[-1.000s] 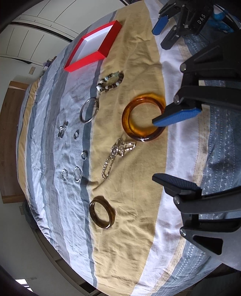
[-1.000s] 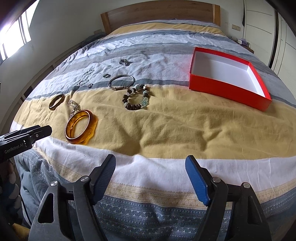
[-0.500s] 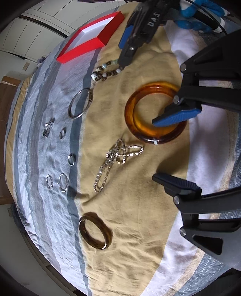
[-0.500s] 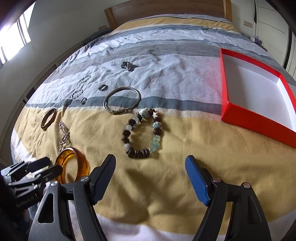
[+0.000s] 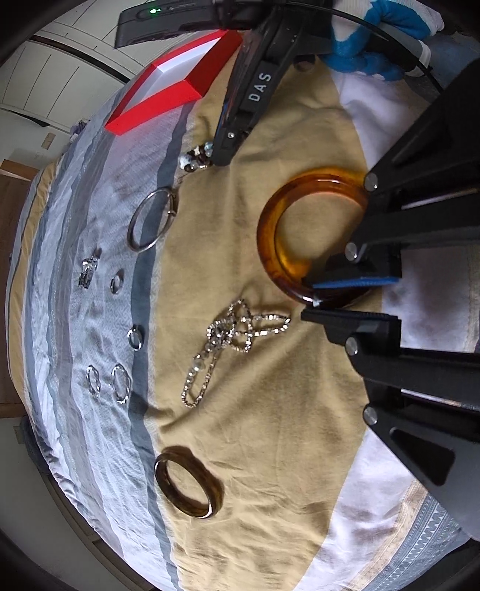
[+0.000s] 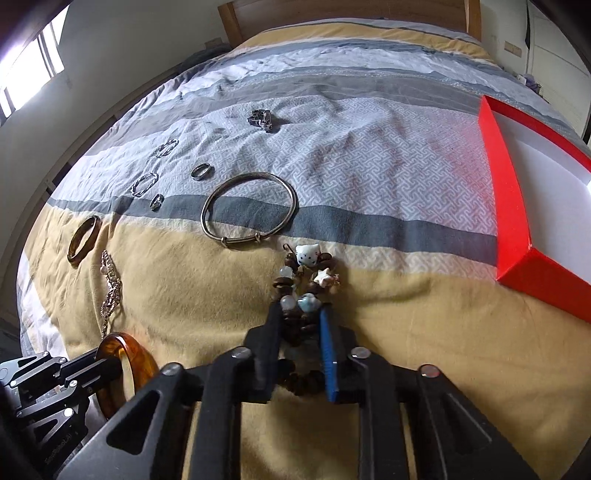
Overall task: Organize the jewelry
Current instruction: 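Grasp the amber bangle with the left tool while the right tool grasps the beaded bracelet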
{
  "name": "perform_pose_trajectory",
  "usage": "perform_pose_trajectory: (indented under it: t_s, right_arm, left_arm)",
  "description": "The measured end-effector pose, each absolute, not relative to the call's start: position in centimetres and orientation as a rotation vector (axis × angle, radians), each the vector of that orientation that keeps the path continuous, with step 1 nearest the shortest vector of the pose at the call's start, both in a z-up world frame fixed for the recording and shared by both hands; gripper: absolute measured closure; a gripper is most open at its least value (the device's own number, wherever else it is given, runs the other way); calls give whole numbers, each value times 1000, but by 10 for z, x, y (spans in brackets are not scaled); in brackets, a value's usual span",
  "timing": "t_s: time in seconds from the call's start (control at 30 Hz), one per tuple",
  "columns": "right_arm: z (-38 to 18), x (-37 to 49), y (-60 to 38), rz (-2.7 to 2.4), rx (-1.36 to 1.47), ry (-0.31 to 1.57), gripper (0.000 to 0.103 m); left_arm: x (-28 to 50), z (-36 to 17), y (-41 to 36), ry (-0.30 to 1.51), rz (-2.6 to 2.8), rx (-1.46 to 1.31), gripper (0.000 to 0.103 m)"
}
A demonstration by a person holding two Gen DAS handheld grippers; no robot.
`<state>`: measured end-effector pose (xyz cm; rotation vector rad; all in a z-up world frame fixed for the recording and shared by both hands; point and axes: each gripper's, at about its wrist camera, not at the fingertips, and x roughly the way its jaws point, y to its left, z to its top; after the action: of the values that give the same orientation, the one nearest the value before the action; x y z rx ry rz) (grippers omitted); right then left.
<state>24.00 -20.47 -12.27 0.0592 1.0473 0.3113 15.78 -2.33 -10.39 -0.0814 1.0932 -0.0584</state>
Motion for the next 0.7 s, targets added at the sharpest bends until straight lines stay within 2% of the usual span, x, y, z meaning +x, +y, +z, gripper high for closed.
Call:
perform_pose_trajectory:
  t_s: [0.47,0.7]
  right_arm:
    - [-71,156,-218,363,99,965,87]
    - [-36,120,-258,335,127,877,87]
  left_arm:
    - [112,-53,-30,995,-48,-23,94]
    - [105,-20,-56,950,-85,26,94]
